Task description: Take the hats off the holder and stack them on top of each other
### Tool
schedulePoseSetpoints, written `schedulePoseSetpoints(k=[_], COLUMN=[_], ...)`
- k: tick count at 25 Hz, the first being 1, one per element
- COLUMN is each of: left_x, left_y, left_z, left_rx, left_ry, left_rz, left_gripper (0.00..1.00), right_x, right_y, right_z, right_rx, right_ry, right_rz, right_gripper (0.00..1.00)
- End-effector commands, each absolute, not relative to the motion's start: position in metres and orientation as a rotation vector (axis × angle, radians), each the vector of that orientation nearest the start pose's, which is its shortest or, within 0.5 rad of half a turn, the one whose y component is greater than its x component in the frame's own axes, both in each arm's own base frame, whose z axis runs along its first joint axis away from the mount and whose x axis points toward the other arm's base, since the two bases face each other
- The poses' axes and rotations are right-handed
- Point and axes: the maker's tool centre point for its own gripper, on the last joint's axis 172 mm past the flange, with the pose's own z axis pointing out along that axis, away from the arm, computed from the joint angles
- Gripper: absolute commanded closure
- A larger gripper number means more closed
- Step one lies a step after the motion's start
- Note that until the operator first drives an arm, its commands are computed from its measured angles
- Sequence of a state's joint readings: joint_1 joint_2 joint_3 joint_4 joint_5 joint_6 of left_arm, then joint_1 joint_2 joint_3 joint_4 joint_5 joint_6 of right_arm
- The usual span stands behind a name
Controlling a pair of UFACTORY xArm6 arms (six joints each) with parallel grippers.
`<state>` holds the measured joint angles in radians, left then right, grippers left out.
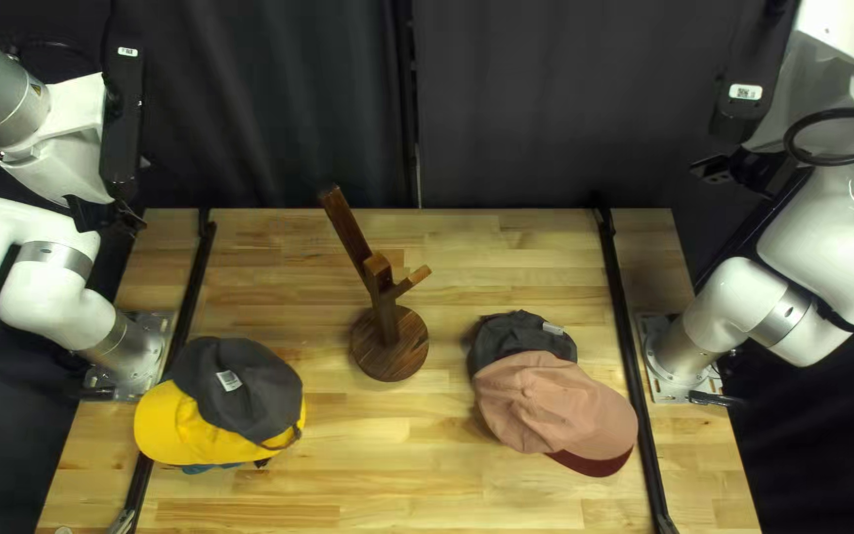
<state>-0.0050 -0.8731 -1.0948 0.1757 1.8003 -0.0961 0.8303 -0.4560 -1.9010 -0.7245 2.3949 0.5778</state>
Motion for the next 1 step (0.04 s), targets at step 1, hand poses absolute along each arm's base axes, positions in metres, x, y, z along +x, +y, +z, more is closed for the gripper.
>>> schedulePoseSetpoints(k=[1], left_x=[0.2206], left_y=[0.0477], left_z=[0.4461], left_rx=[-2.964], left_ry=[-0.216], left_rz=[-0.262], left_gripper=[0.0], right_x=[0.2066], right_y=[-0.0083], right_z=[0.6138], right_rx=[-3.468], right_ry=[0.49], right_rz=[-0.526], right_gripper=[0.0])
